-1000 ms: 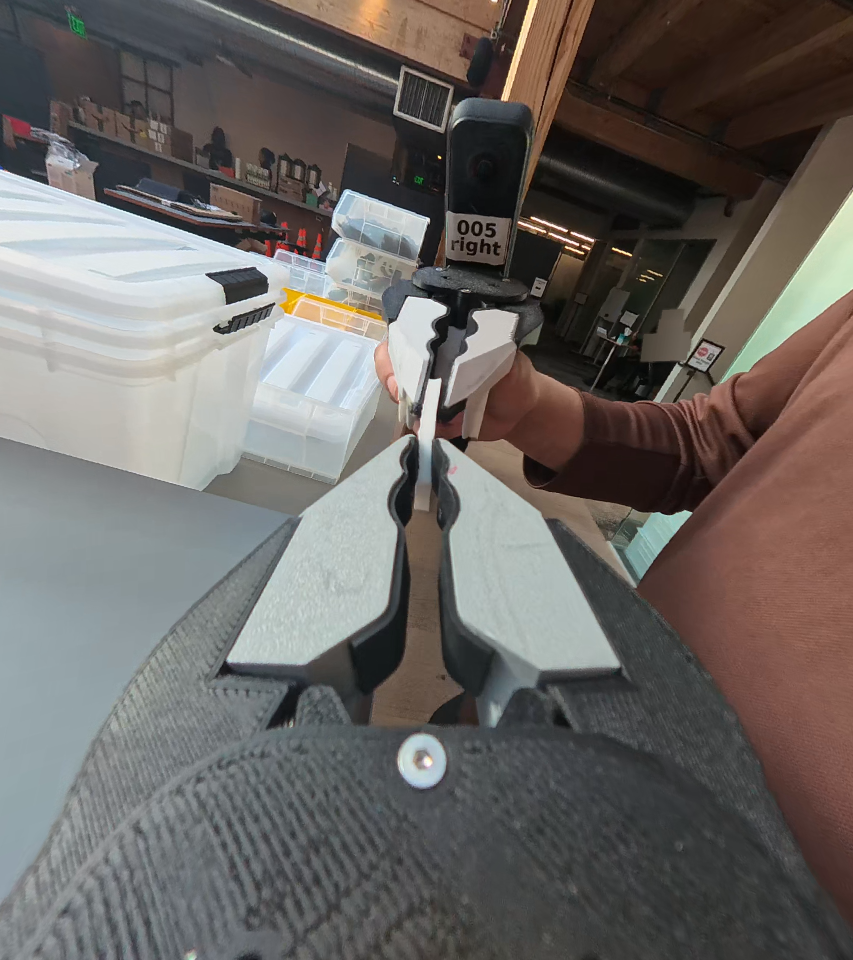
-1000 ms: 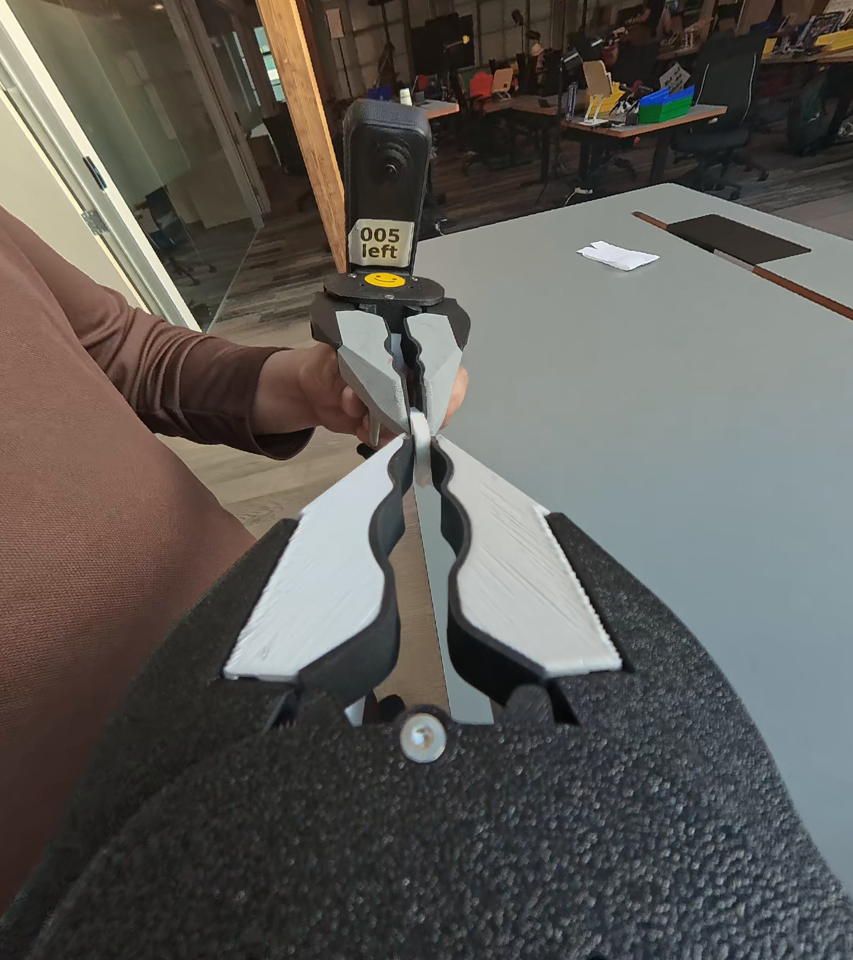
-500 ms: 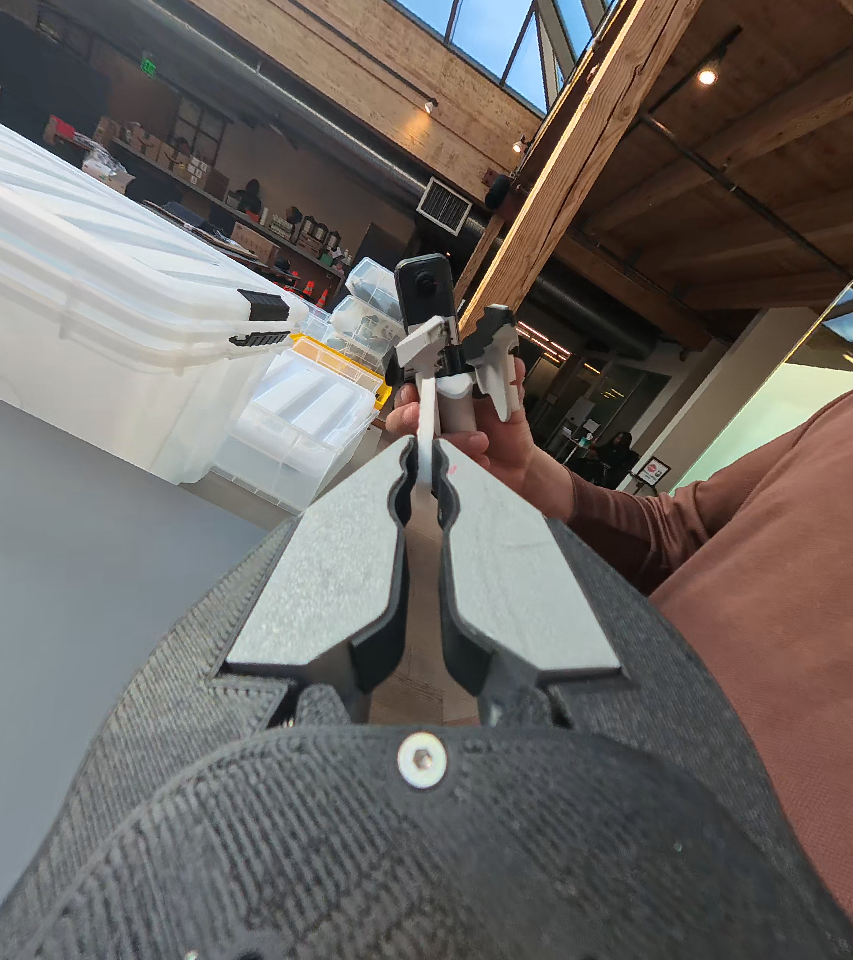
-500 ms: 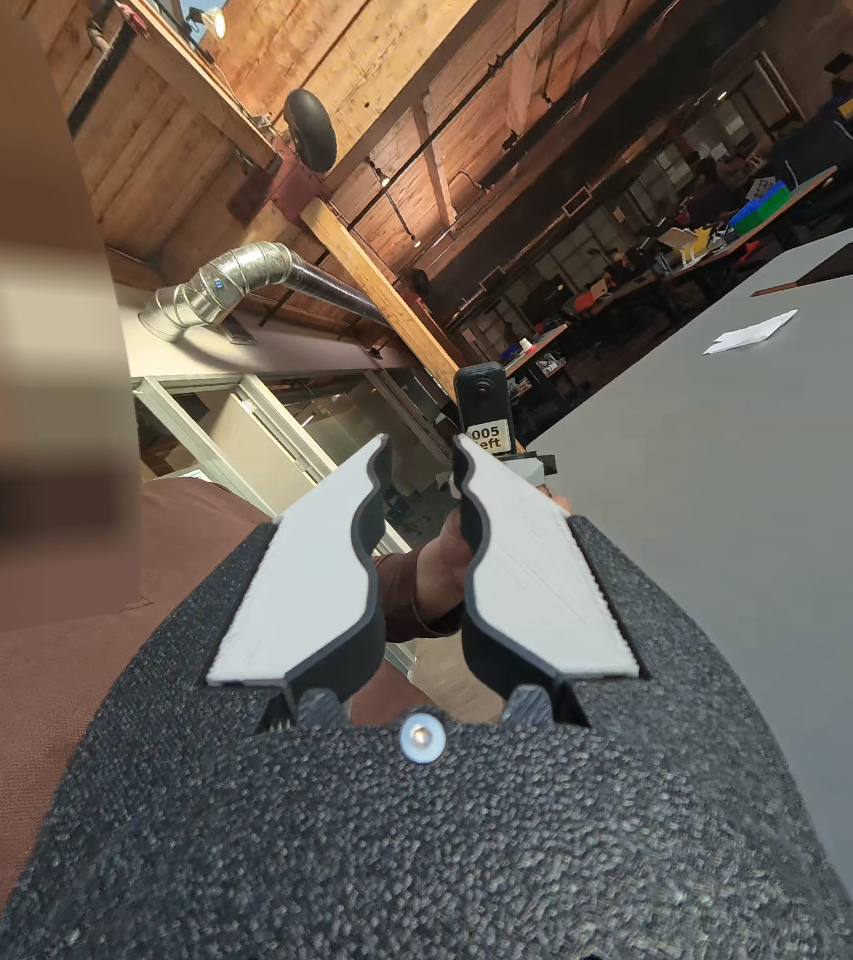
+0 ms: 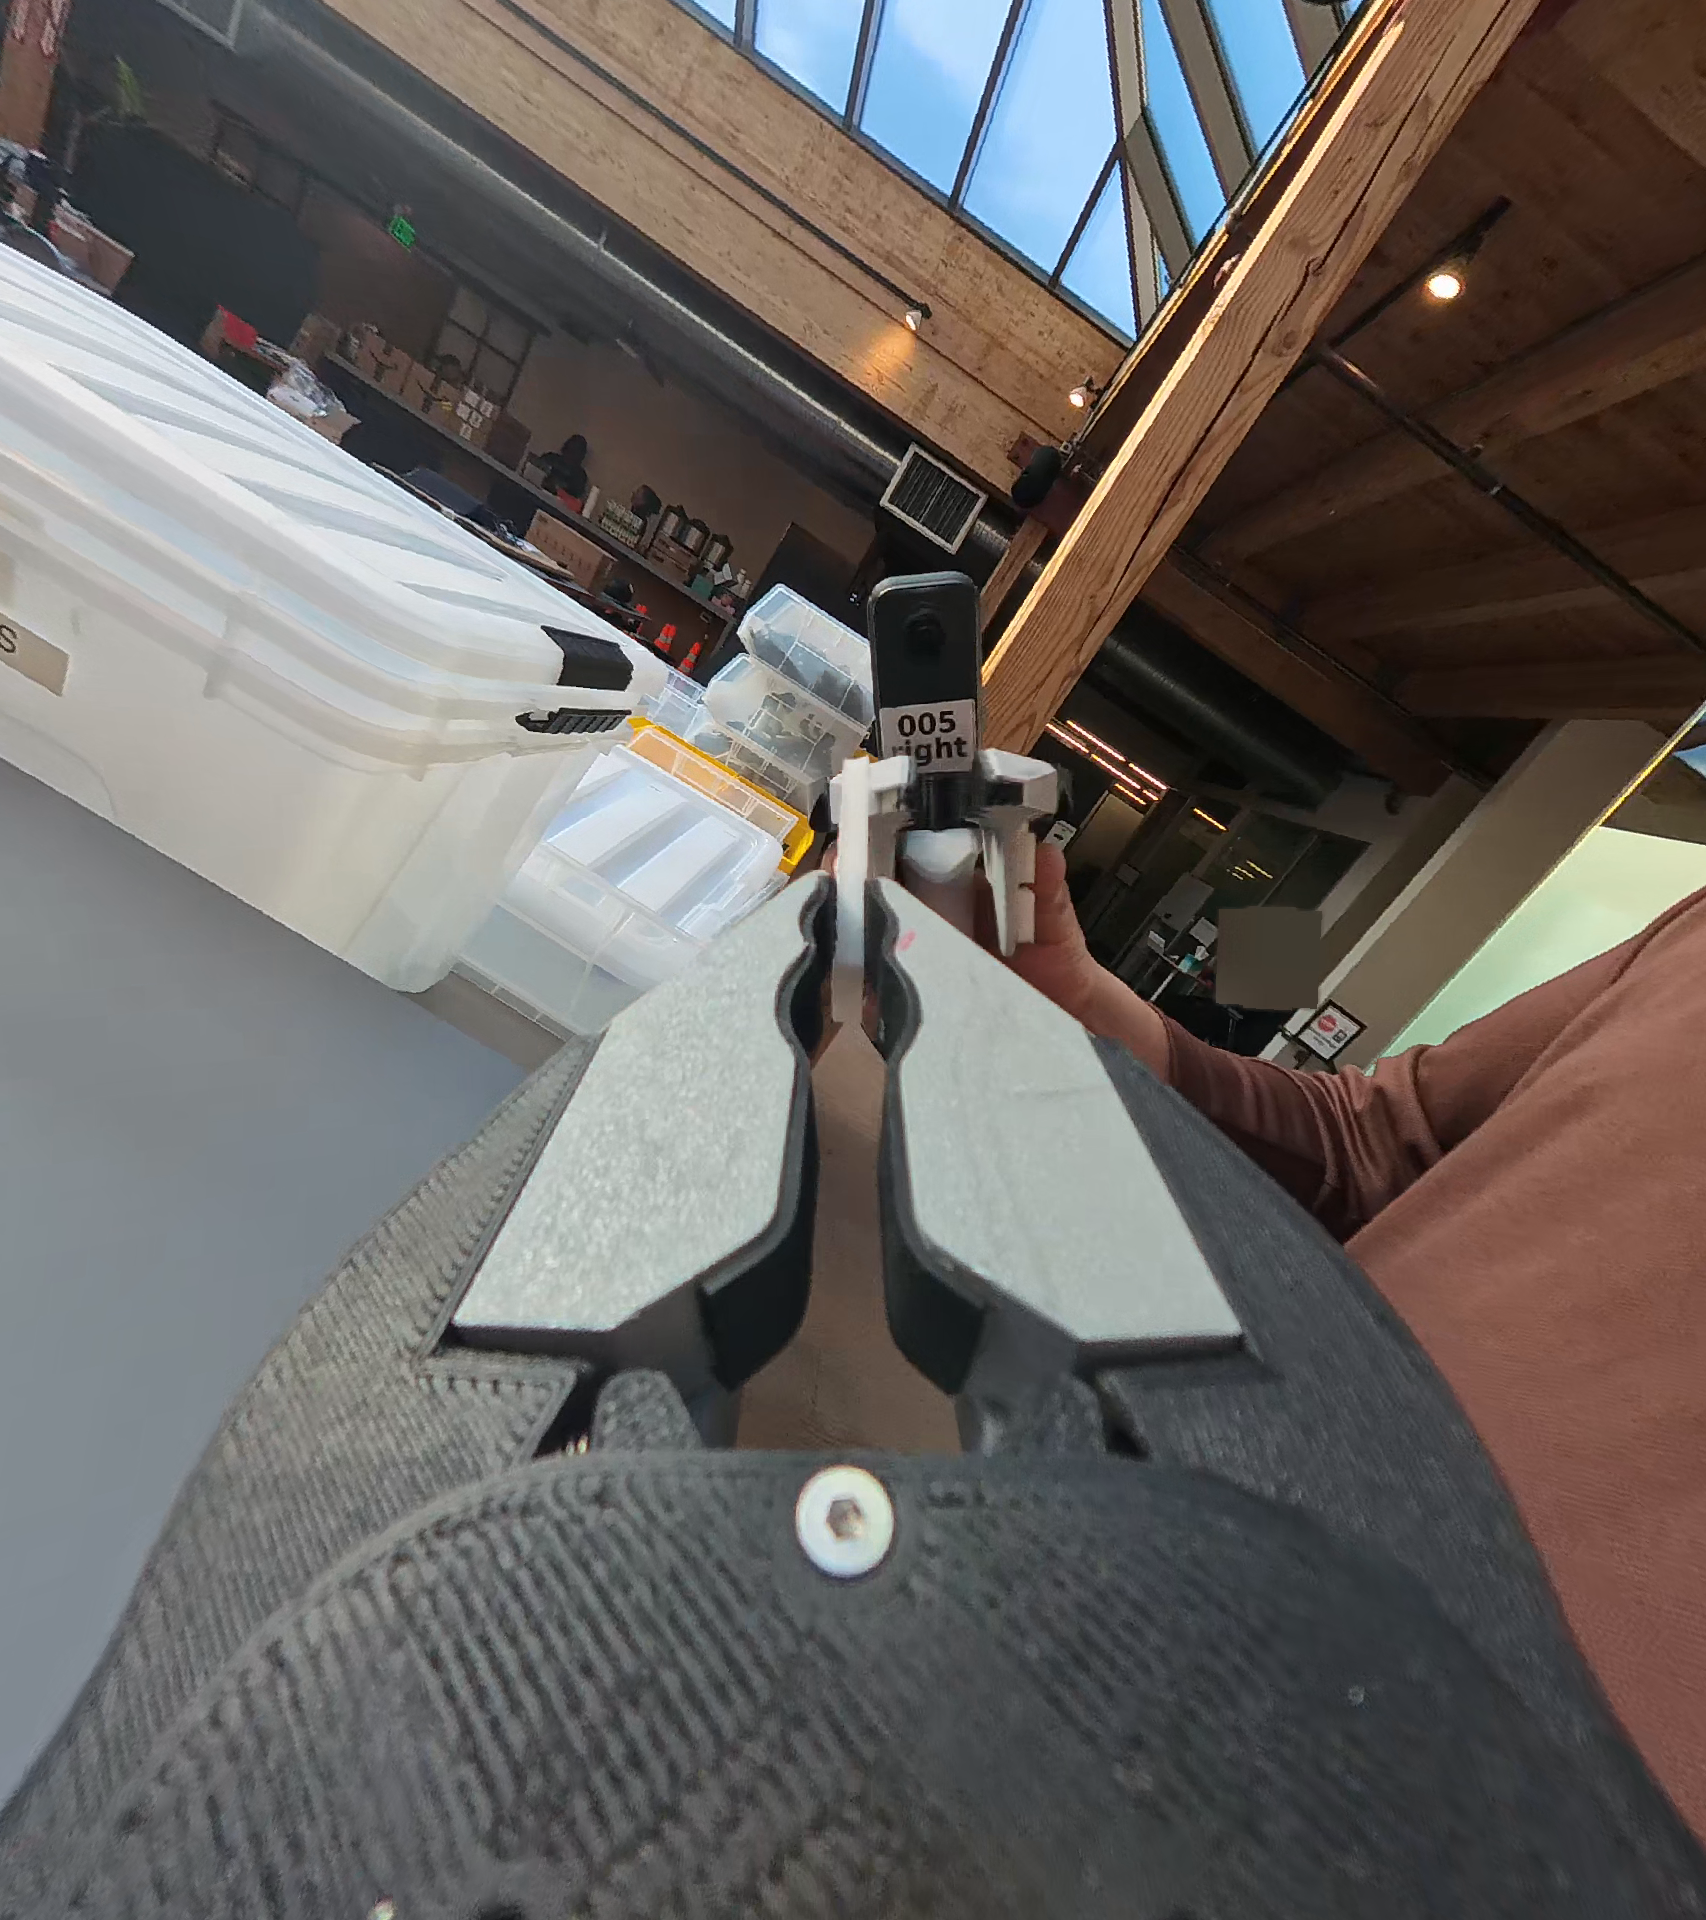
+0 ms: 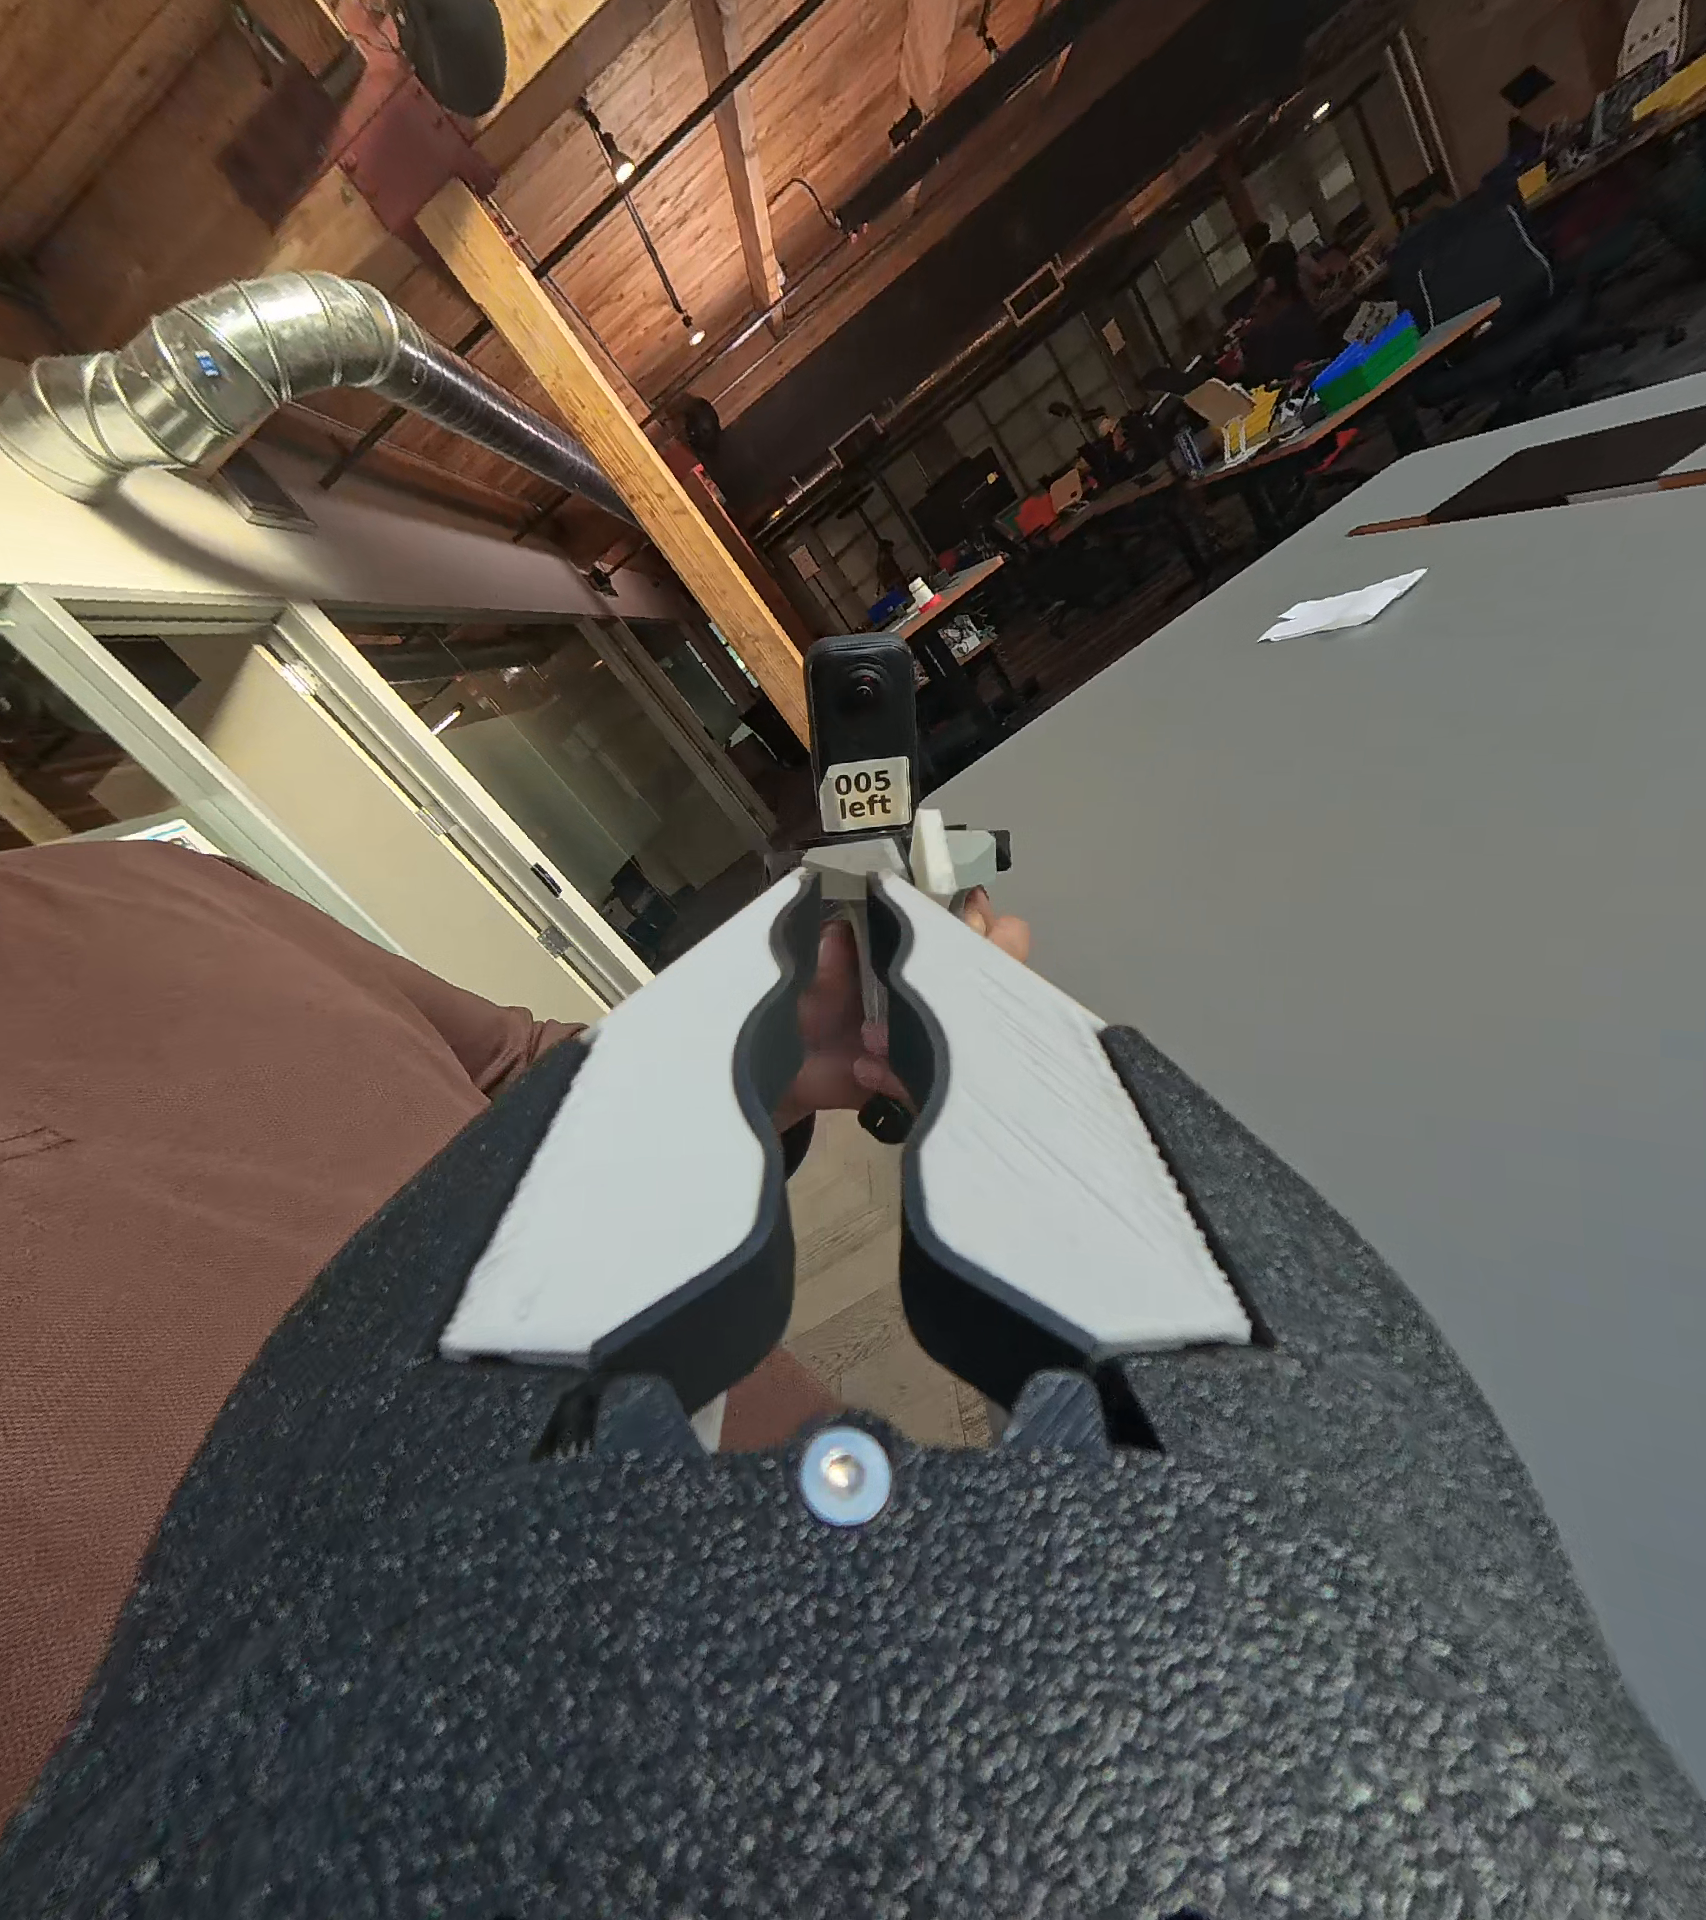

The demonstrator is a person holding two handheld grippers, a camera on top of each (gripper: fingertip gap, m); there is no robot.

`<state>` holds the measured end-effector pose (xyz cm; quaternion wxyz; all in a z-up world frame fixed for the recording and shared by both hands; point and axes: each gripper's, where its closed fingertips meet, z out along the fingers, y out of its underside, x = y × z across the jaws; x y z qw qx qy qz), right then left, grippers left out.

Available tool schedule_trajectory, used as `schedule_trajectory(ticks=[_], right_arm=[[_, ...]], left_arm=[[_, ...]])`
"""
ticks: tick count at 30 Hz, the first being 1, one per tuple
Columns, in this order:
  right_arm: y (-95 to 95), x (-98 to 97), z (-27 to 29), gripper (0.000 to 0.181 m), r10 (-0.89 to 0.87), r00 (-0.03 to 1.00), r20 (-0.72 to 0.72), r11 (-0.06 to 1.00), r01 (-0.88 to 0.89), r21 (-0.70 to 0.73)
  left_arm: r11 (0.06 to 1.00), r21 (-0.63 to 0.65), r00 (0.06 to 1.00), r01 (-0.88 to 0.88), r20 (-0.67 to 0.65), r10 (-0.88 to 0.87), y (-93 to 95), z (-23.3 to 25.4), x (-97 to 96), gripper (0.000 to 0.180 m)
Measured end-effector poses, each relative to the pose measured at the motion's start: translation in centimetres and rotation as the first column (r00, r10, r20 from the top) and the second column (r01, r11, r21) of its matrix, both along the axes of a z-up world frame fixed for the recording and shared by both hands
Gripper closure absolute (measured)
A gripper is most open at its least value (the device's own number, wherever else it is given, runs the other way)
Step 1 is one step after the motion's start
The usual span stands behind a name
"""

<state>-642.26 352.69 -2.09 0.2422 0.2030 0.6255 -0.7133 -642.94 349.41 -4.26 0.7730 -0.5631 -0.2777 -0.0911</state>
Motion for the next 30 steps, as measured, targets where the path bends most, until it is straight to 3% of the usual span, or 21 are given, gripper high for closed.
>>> schedule_trajectory(ticks=[2, 6, 8, 11, 12, 14, 18, 20, 30], right_arm=[[-0.2, 0.2, -0.4, 0.162, 0.016, 1.000, 0.015, 1.000, -0.016, 0.006], [-0.8, 0.3, -1.6, 0.163, 0.007, 1.000, 0.013, 0.999, -0.008, 0.050], [-1.1, 0.1, -1.6, 0.181, 0.002, 1.000, 0.025, 1.000, -0.002, 0.029], [-1.6, -0.7, -1.9, 0.180, -0.031, 0.998, 0.054, 0.999, 0.030, 0.024], [-1.9, -0.8, -2.2, 0.170, -0.035, 0.998, 0.057, 0.999, 0.033, 0.039], [-2.5, -0.6, -2.5, 0.167, -0.020, 0.998, 0.054, 0.998, 0.017, 0.057], [-3.2, -0.5, -2.9, 0.167, -0.021, 0.999, 0.031, 0.996, 0.018, 0.084], [-3.5, -0.4, -2.5, 0.178, -0.012, 1.000, 0.016, 0.998, 0.011, 0.063], [-4.4, -0.7, -3.1, 0.181, -0.009, 1.000, -0.027, 0.995, 0.012, 0.094]], left_arm=[[1.000, 0.022, 1.000, -0.007, 0.014, 0.006, -0.3, 0.2, -0.2, 0.176], [0.999, 0.032, 1.000, -0.021, 0.019, 0.020, -0.4, 0.2, -0.4, 0.176], [0.999, 0.041, 1.000, -0.021, 0.022, 0.020, -0.2, 0.2, -0.4, 0.176], [0.999, 0.049, 0.999, -0.012, 0.031, 0.011, 0.0, 0.1, -0.4, 0.176], [0.998, 0.057, 0.999, -0.010, 0.035, 0.008, 0.0, 0.1, -0.3, 0.176], [0.998, 0.065, 0.999, -0.007, 0.037, 0.004, 0.0, 0.2, -0.3, 0.176], [0.998, 0.059, 0.999, 0.005, 0.033, -0.007, 0.2, 0.2, 0.0, 0.176], [0.998, 0.068, 1.000, -0.003, 0.027, 0.001, 0.2, 0.2, 0.0, 0.176], [1.000, 0.028, 1.000, -0.010, 0.022, 0.009, -0.7, -0.4, -0.1, 0.176]])
